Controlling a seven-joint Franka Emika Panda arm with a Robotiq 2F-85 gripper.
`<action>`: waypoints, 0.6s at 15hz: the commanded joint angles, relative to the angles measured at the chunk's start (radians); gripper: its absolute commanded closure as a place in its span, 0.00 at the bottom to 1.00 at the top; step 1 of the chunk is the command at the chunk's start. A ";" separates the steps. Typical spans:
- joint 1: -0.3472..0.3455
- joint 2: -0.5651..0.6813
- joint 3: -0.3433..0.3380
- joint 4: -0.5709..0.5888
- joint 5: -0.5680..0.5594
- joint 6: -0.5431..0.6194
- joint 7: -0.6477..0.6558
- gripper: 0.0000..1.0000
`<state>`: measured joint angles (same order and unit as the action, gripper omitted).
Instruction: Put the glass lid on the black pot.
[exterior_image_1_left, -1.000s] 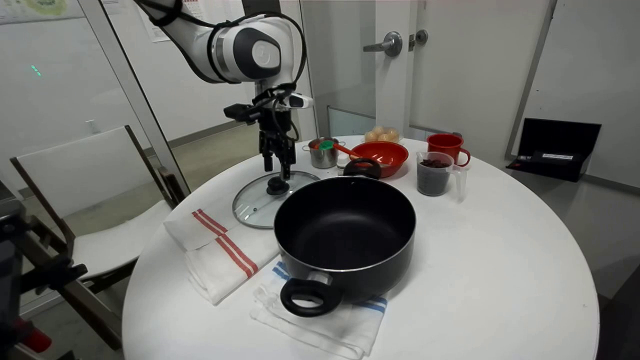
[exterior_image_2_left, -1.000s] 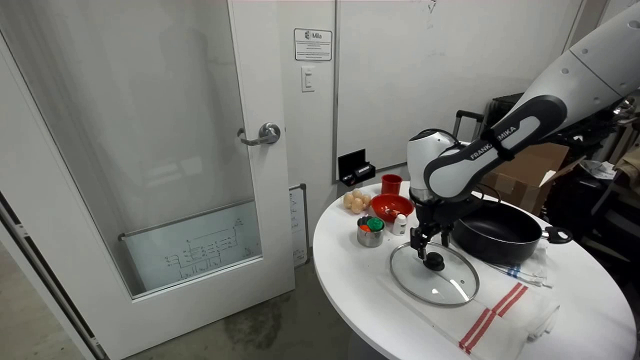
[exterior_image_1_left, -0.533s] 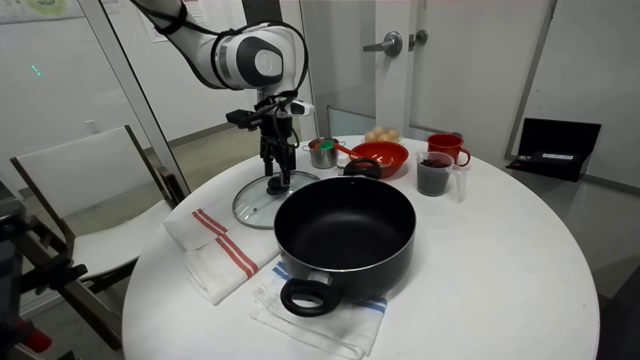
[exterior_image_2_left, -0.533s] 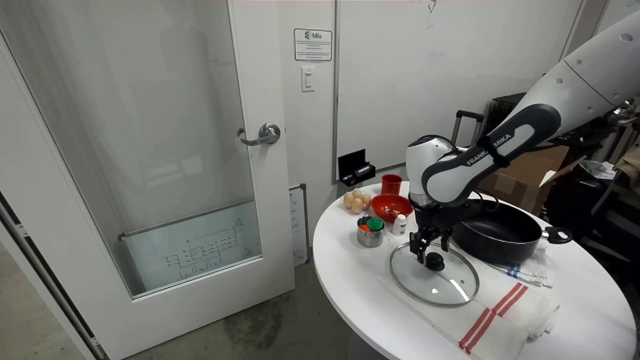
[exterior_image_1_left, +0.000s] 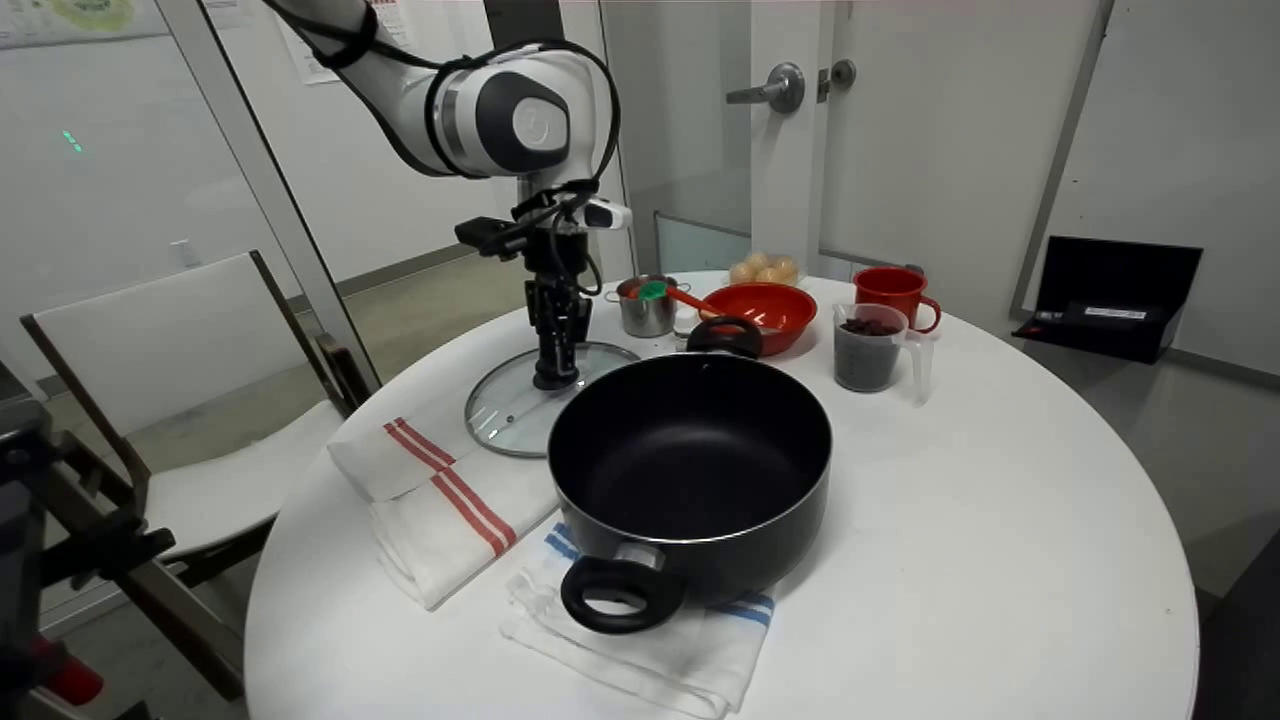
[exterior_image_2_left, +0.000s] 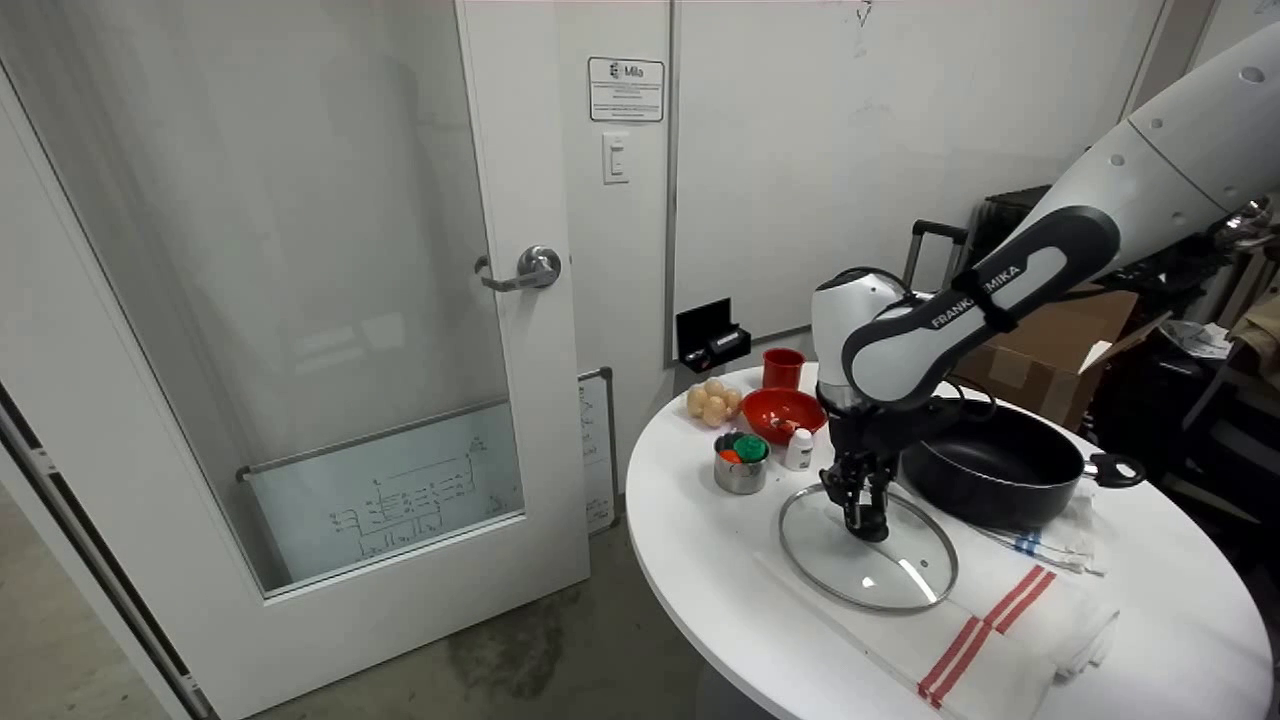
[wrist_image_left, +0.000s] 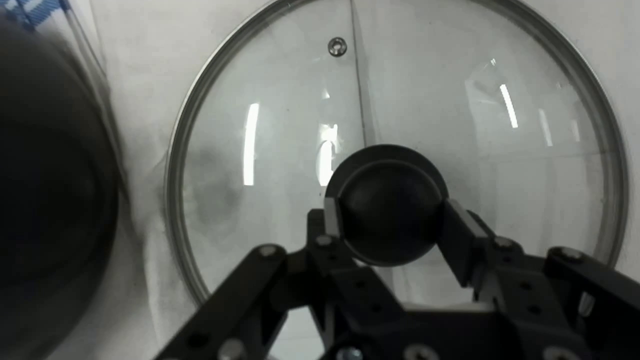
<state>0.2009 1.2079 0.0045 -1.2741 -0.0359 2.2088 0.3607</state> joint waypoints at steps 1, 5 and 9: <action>-0.013 0.010 0.010 0.034 0.030 -0.023 -0.036 0.76; -0.008 -0.039 0.012 -0.003 0.039 -0.010 -0.025 0.76; 0.001 -0.112 0.016 -0.047 0.044 -0.015 -0.013 0.76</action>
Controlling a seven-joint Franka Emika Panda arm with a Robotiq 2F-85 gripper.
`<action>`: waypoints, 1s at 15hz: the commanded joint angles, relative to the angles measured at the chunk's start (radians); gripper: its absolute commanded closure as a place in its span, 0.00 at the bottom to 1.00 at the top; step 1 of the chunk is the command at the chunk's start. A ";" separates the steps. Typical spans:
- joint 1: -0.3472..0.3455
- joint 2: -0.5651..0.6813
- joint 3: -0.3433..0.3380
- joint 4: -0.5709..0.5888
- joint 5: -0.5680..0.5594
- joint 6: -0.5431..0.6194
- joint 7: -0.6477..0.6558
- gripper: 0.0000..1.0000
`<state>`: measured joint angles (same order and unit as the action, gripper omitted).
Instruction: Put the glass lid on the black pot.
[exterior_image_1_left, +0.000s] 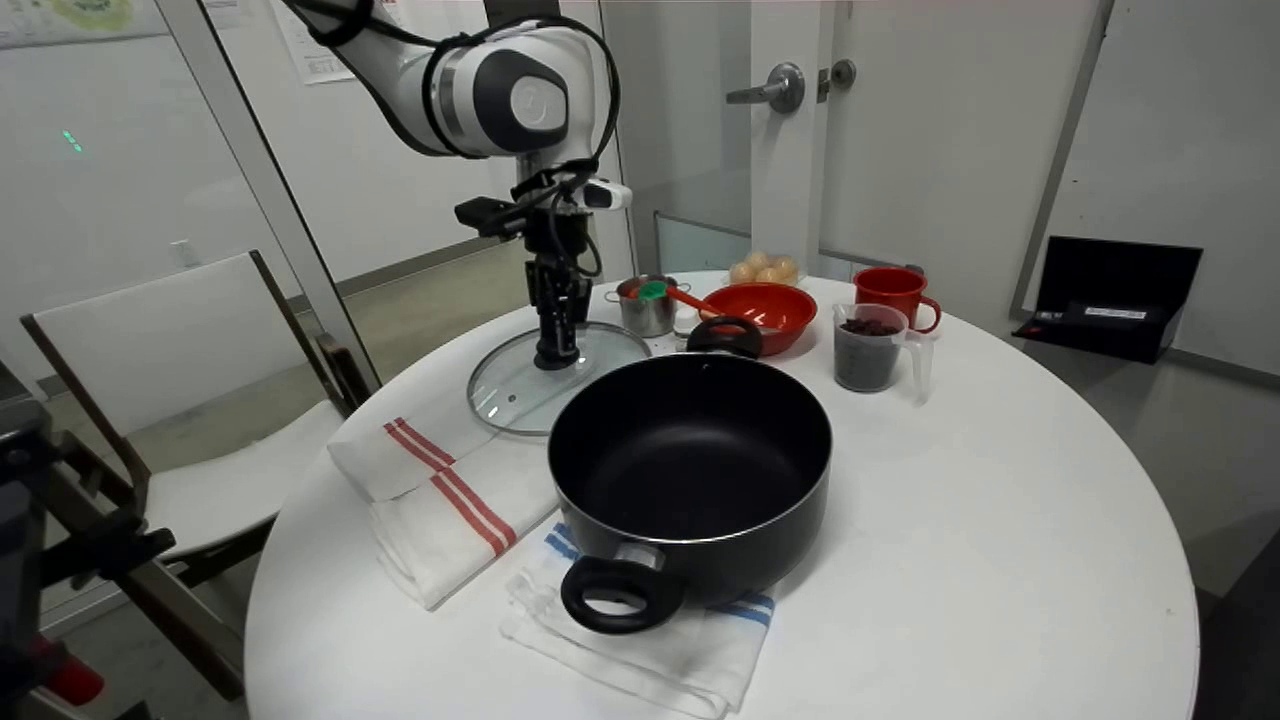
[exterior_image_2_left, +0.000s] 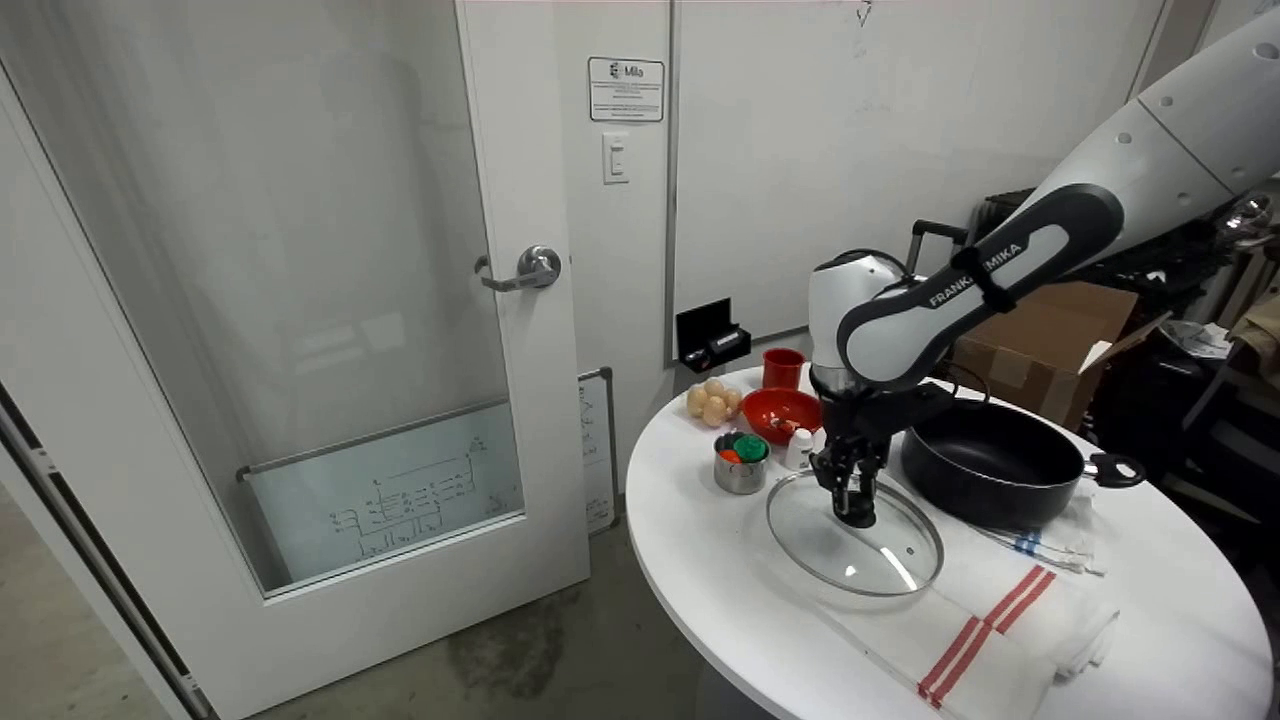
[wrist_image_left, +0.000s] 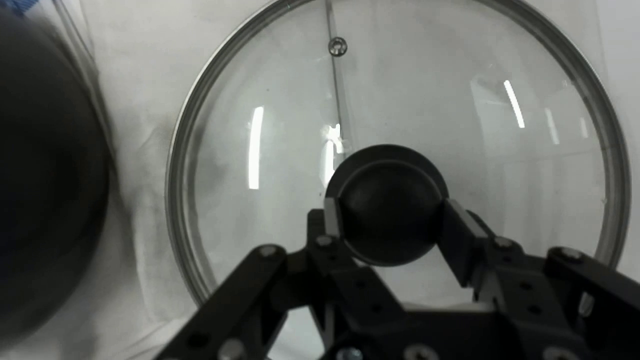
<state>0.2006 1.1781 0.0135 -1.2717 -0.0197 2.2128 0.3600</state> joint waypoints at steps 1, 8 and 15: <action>0.007 -0.103 0.005 -0.060 0.025 -0.025 -0.007 0.76; 0.021 -0.257 -0.012 -0.152 0.012 -0.065 0.014 0.76; -0.019 -0.401 -0.088 -0.265 0.002 -0.091 0.069 0.76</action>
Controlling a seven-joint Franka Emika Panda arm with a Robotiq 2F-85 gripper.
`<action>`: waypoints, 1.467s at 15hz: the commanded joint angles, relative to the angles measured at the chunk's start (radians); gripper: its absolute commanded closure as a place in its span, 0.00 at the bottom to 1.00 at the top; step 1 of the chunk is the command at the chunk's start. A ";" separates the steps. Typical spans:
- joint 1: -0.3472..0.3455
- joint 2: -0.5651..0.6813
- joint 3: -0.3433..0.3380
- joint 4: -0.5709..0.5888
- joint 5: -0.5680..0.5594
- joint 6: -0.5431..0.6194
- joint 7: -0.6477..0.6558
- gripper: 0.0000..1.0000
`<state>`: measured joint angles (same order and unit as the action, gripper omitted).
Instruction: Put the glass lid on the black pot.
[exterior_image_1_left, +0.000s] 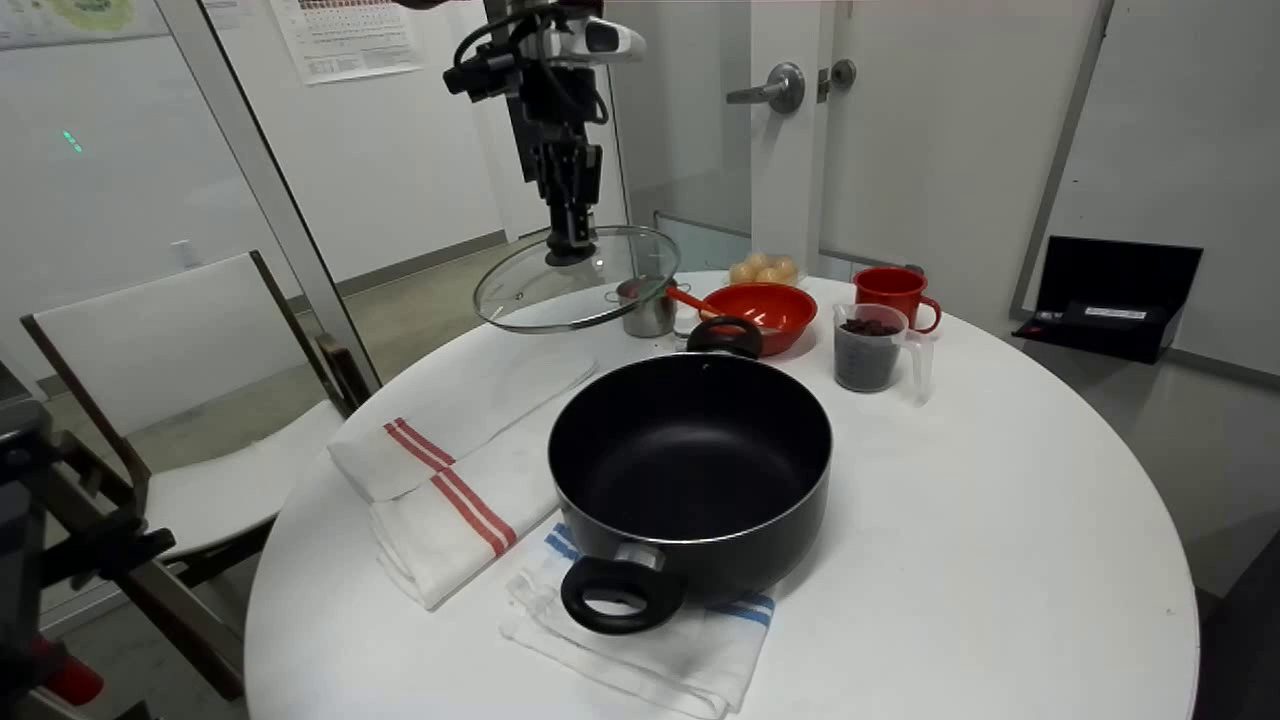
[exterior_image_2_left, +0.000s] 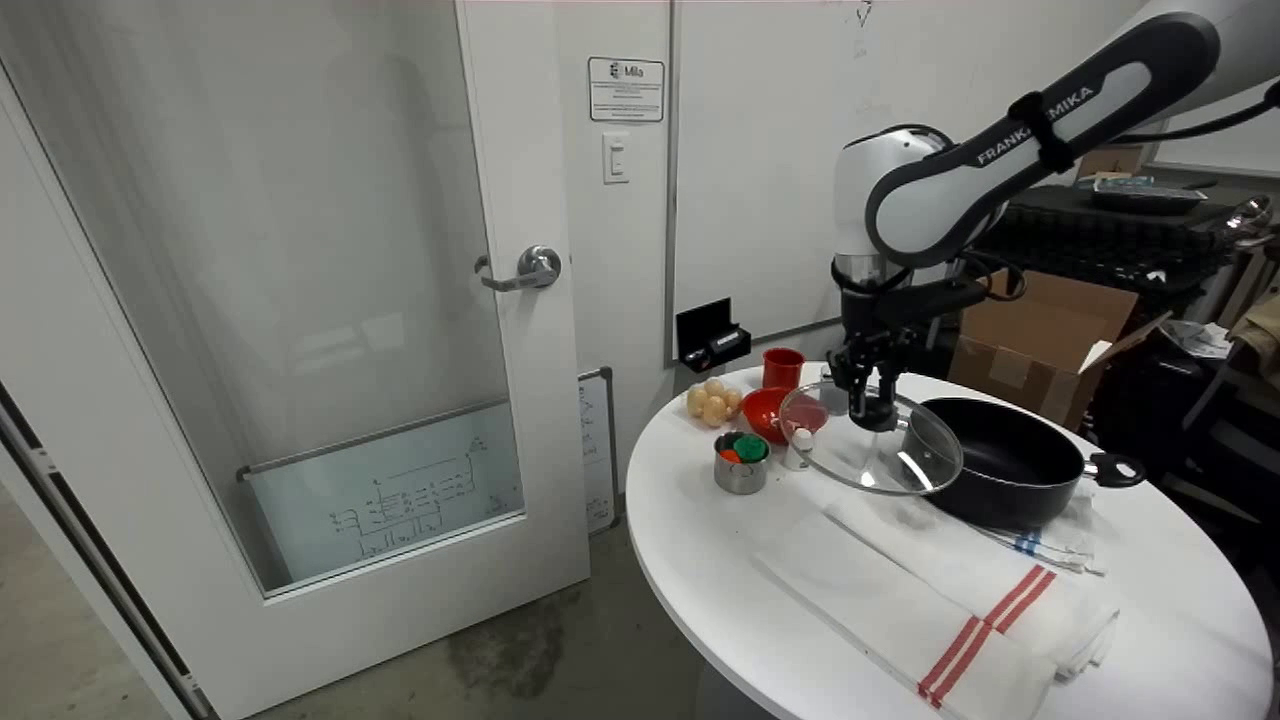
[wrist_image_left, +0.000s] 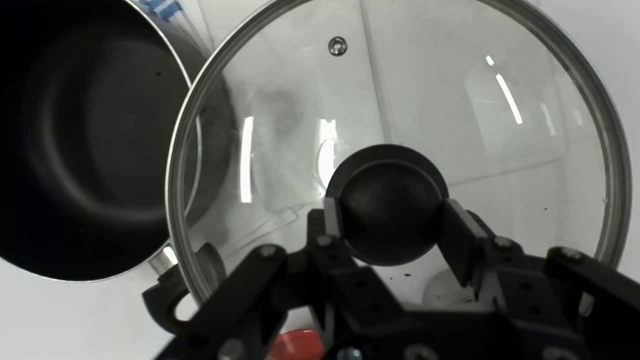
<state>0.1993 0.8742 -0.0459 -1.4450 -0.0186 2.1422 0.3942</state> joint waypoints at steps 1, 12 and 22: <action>-0.024 -0.110 -0.040 -0.105 -0.002 -0.024 0.043 0.76; -0.169 -0.177 -0.102 -0.228 0.040 -0.007 0.081 0.76; -0.266 -0.133 -0.108 -0.224 0.131 0.008 0.077 0.76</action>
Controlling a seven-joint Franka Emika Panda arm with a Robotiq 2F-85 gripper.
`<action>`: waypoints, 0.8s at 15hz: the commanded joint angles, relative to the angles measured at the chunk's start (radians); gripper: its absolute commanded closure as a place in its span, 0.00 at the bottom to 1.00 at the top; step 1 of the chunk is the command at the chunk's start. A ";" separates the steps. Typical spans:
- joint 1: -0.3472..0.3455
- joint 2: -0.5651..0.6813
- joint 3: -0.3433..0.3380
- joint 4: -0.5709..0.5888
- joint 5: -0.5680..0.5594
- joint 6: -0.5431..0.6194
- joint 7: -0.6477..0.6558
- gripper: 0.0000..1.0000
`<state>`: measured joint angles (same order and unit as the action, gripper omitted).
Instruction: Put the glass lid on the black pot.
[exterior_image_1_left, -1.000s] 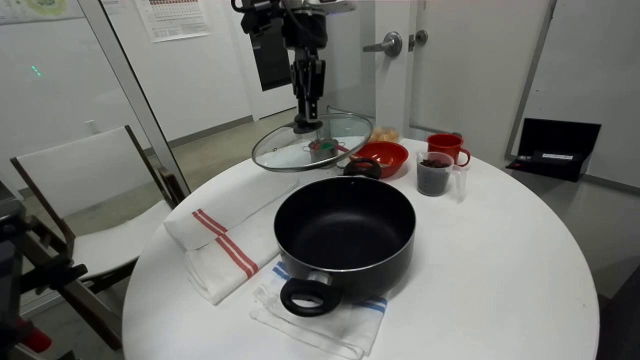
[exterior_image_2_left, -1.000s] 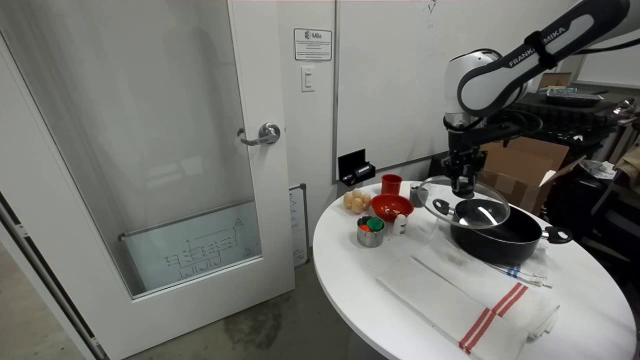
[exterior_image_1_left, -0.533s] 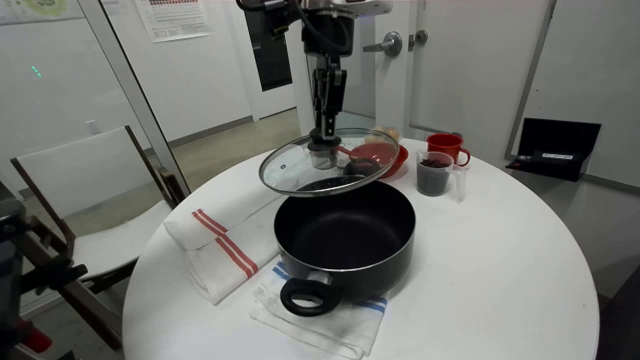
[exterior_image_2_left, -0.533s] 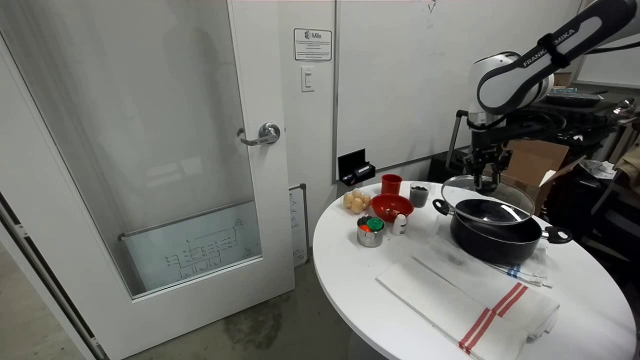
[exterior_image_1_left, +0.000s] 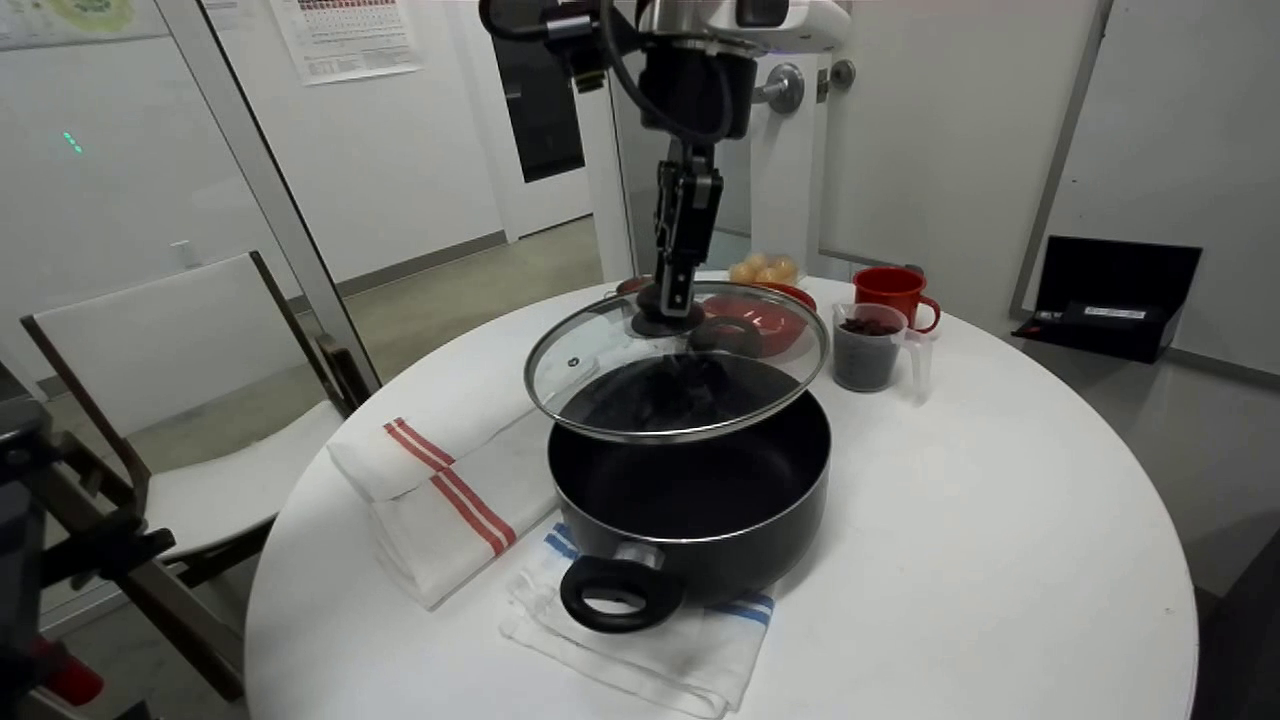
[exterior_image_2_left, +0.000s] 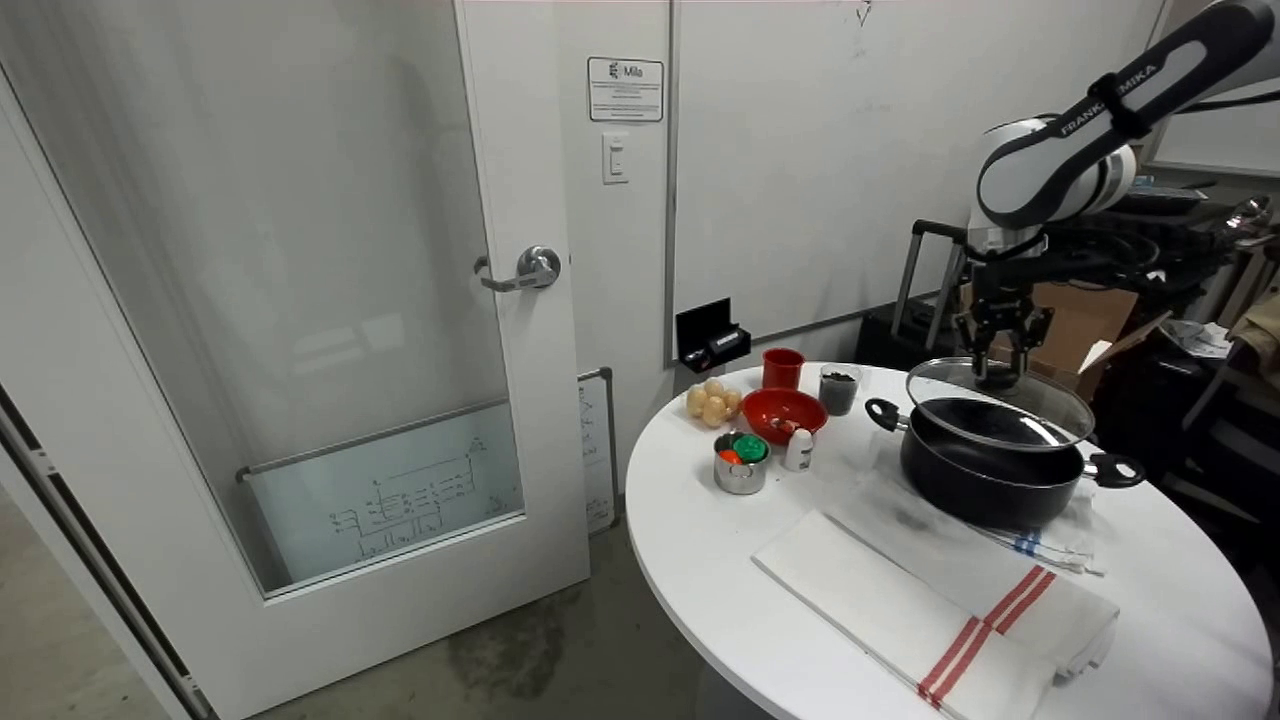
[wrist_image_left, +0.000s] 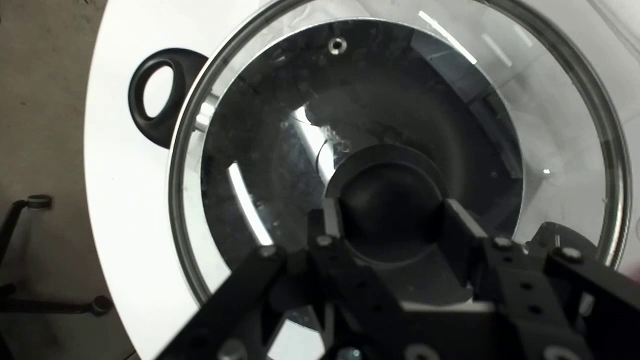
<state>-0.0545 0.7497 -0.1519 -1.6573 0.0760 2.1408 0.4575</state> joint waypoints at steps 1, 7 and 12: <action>-0.017 -0.004 -0.002 -0.011 0.043 0.011 0.014 0.76; -0.032 0.029 -0.001 -0.012 0.075 0.040 0.011 0.76; -0.038 0.062 -0.003 -0.001 0.091 0.063 0.012 0.76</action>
<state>-0.0879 0.8088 -0.1522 -1.6644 0.1386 2.1954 0.4581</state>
